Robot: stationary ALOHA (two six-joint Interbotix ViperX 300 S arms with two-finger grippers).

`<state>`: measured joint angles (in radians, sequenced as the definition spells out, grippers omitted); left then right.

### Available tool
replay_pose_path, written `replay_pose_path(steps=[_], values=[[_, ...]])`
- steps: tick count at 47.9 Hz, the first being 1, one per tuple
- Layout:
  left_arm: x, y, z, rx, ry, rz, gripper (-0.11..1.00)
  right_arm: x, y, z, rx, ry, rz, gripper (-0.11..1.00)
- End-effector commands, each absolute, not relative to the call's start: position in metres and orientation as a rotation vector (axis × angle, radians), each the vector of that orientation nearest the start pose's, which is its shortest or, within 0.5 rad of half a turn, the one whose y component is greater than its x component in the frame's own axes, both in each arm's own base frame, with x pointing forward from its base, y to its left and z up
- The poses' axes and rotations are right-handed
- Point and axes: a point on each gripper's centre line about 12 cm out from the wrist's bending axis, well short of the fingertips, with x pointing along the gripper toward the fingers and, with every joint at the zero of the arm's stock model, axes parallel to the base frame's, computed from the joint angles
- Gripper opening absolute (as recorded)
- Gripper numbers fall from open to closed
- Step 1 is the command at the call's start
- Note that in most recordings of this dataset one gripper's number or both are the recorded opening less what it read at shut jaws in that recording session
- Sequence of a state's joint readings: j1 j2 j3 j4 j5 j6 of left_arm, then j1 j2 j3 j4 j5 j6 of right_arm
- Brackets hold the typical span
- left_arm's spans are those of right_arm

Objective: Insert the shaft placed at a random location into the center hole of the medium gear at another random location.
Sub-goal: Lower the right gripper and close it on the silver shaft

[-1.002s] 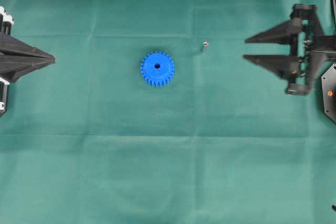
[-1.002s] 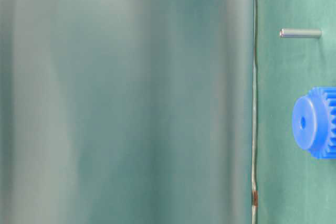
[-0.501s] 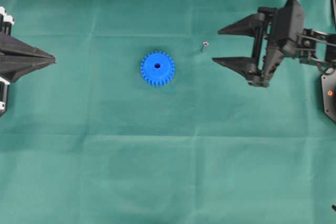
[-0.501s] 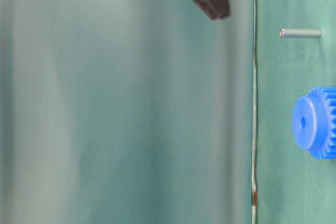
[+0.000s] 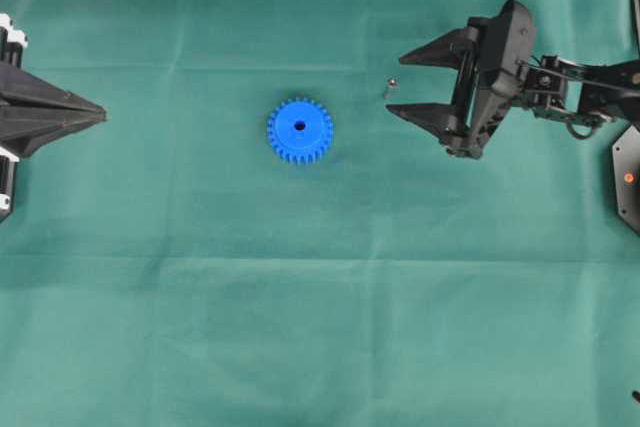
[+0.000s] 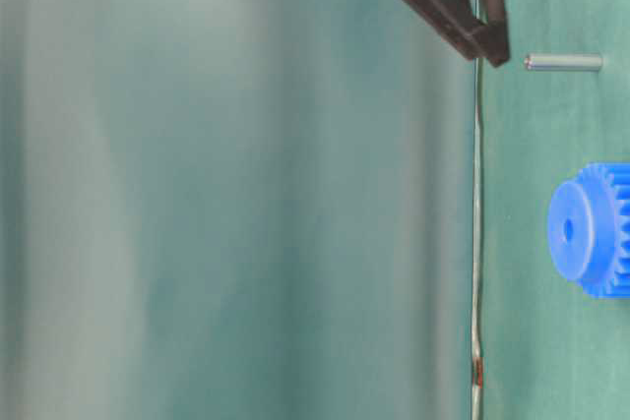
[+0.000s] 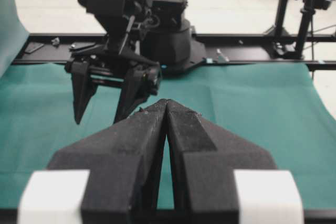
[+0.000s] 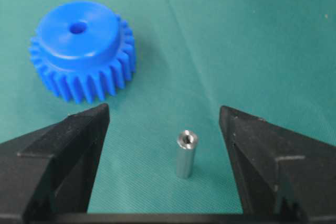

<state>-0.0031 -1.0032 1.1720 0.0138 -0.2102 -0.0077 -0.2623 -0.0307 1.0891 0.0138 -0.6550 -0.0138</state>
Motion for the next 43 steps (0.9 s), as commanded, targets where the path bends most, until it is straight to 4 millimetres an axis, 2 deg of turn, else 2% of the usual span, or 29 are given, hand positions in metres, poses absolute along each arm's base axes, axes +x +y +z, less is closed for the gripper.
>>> replay_pose_path(steps=[1, 15, 25, 28, 30, 39, 43], values=[[0.195, -0.001, 0.301, 0.007, -0.06, -0.006, 0.0, 0.302, -0.085, 0.123, 0.045, 0.367, -0.279, 0.85], [0.195, -0.001, 0.301, 0.007, -0.061, -0.006, 0.0, 0.311, -0.088, 0.102, 0.055, 0.392, -0.288, 0.85], [0.195, -0.001, 0.3, 0.004, -0.055, -0.006, 0.0, 0.312, -0.088, 0.102, 0.054, 0.394, -0.285, 0.76], [0.195, -0.001, 0.301, 0.004, -0.058, -0.006, 0.0, 0.312, -0.088, 0.102, 0.055, 0.395, -0.286, 0.7], [0.195, -0.001, 0.3, 0.004, -0.057, -0.006, 0.0, 0.312, -0.088, 0.102, 0.055, 0.397, -0.286, 0.62], [0.195, -0.001, 0.3, 0.004, -0.055, -0.006, 0.0, 0.311, -0.088, 0.101, 0.056, 0.401, -0.286, 0.15], [0.195, -0.001, 0.3, 0.004, -0.054, -0.006, 0.0, 0.312, -0.088, 0.101, 0.056, 0.404, -0.286, 0.13]])
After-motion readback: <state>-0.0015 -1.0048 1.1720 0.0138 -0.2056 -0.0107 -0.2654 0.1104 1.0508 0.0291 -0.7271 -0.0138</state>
